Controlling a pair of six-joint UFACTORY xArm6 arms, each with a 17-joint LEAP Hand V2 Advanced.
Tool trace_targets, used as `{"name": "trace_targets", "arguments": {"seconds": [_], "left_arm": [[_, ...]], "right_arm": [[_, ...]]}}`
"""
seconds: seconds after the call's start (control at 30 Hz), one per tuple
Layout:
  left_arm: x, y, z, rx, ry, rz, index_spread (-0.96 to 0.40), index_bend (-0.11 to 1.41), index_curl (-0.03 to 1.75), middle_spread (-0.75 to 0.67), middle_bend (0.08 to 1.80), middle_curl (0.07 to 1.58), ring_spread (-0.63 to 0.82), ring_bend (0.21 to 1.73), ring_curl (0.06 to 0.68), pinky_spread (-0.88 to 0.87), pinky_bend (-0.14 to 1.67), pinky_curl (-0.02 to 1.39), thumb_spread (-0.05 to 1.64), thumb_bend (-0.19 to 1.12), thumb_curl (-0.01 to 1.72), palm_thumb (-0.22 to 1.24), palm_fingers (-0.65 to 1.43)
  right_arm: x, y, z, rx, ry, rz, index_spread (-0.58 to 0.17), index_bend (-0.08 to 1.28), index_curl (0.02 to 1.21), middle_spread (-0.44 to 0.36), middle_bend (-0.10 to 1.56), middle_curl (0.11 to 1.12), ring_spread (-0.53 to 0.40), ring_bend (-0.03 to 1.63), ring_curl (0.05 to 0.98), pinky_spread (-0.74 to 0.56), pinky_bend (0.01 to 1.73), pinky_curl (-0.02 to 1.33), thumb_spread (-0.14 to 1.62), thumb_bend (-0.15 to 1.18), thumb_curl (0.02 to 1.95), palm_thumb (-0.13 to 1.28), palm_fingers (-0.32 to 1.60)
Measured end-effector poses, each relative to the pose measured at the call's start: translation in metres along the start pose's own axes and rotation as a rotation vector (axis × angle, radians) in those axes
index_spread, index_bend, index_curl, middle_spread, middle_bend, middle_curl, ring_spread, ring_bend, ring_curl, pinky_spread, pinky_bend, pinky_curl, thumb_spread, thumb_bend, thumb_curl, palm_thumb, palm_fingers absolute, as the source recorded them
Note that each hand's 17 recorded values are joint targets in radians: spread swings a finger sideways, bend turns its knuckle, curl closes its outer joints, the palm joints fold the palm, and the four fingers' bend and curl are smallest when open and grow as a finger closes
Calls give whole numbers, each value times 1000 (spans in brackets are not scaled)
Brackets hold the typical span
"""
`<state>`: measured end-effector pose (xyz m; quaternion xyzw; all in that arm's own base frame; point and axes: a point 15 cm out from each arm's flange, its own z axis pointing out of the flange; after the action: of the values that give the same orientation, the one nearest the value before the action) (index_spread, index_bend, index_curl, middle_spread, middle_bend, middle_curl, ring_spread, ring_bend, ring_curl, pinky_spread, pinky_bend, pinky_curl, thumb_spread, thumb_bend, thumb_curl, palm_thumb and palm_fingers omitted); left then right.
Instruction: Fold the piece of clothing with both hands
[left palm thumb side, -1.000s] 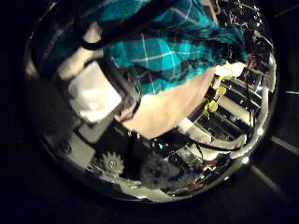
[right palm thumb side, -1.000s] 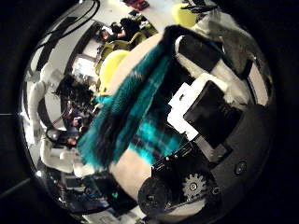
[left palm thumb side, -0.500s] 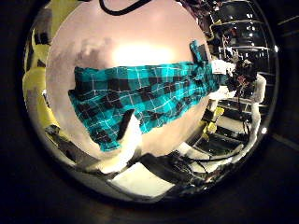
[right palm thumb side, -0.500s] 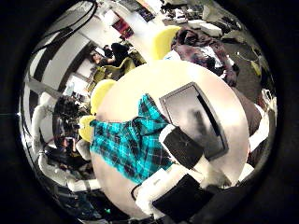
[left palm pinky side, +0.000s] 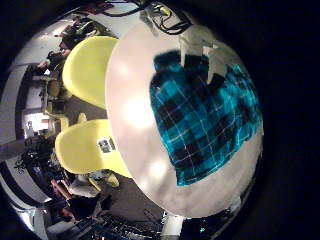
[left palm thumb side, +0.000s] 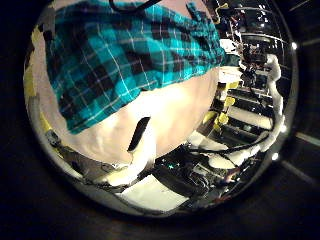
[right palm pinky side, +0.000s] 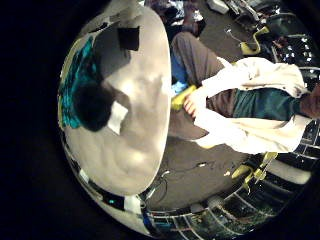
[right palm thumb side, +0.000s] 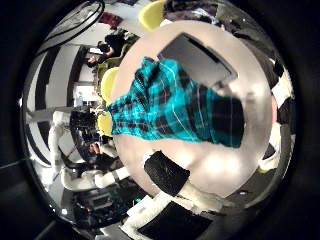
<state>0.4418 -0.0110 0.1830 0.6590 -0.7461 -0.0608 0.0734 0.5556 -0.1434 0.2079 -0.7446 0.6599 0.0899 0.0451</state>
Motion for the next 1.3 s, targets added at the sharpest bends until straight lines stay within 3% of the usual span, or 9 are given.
{"name": "trace_targets", "arguments": {"seconds": [0.23,0.33,0.43,0.5,0.53,0.67,0.8,1.13,1.3], "left_arm": [[1,2,7,-11,6,2,-33,171,456,158,186,420,106,804,284,162,456,470,1110,-20,295,365,81],[0,6,9,-15,7,2,-33,170,439,157,188,408,107,795,279,163,450,460,1112,-21,292,366,90],[0,11,10,-16,7,3,-33,169,424,154,190,399,108,786,275,163,444,452,1113,-21,289,366,98],[0,13,9,-16,8,5,-33,169,416,153,188,393,108,781,272,163,443,447,1113,-21,288,367,103],[0,13,8,-15,8,5,-33,169,412,152,188,390,108,779,271,163,442,445,1113,-21,287,367,105],[-1,15,5,-12,6,6,-31,167,396,140,194,385,103,776,267,162,434,434,1115,-19,286,369,123],[-2,25,3,-27,9,13,-32,164,382,133,196,384,96,773,264,162,425,426,1123,-18,284,375,134],[7,46,-1,-51,10,35,-32,161,359,108,197,383,92,758,256,156,418,407,1137,-17,287,394,158],[30,38,16,-62,26,52,-32,163,351,98,196,383,83,754,256,148,420,402,1143,-18,290,404,163]], "right_arm": [[3,0,43,-83,21,-17,-283,186,388,-147,464,414,-82,921,356,256,578,600,1041,-23,329,371,290],[4,3,50,-110,30,-25,-283,202,391,-181,512,421,-143,997,356,183,550,576,1034,-17,336,411,488],[10,9,54,-136,53,-28,-321,169,368,-219,613,451,-215,1077,360,-70,750,565,1041,5,359,505,992],[14,12,54,-146,58,-24,-357,295,436,-210,748,514,-220,1101,401,-194,803,609,1059,32,383,599,1262],[16,14,54,-148,56,-22,-371,425,499,-199,832,554,-216,1125,430,-219,855,650,1073,45,395,655,1346],[30,27,42,-153,48,-1,-376,723,642,-177,1029,645,-221,1220,491,-235,995,734,1114,79,426,790,1313],[54,55,19,-166,36,29,-357,888,737,-168,1157,708,-221,1314,547,-239,1093,812,1155,94,450,876,1194],[94,97,-24,-156,63,54,-323,1010,832,-163,1264,781,-223,1408,640,-226,1172,950,1211,48,481,927,1056],[92,95,-23,-149,55,52,-316,1014,849,-161,1274,796,-223,1410,663,-223,1170,990,1220,23,490,939,1037]]}}
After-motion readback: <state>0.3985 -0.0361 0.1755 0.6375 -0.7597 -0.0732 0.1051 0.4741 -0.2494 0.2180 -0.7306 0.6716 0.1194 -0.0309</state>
